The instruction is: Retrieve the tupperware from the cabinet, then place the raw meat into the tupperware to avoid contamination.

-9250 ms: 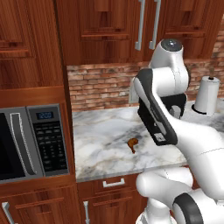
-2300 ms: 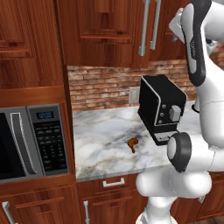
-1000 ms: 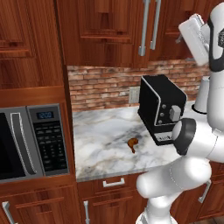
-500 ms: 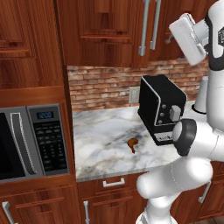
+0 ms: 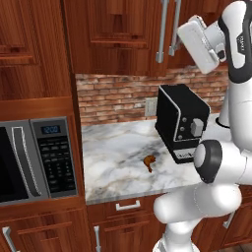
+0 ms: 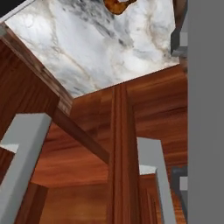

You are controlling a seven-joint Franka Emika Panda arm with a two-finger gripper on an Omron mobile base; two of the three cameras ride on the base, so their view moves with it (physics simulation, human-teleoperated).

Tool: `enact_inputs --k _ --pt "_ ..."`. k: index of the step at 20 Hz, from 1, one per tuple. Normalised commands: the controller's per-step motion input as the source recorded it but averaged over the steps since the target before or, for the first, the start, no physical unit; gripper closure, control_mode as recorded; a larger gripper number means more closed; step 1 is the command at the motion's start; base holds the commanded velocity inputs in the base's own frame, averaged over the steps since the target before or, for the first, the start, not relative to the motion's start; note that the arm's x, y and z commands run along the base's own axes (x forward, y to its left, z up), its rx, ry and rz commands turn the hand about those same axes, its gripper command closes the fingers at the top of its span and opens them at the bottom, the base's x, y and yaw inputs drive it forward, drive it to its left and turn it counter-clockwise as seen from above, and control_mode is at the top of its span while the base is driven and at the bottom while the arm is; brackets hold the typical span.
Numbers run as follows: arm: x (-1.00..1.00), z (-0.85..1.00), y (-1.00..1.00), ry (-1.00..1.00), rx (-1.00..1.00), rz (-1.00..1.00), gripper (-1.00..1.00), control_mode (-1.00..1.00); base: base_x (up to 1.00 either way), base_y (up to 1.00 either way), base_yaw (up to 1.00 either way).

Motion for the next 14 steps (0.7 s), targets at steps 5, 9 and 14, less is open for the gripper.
enact_inputs --k 5,9,14 --pt "0.11 -0.02 0.21 -0.02 0.00 0.01 -1.00 -1.00 0.00 0.00 0.00" --pt "0.01 -0.02 0.14 0.00 0.00 0.00 -1.00 -1.00 0.00 0.00 0.00" --pt "-0.09 -0.06 -0.02 -0.02 0.01 -0.15 -1.00 -1.00 0.00 0.00 0.00"
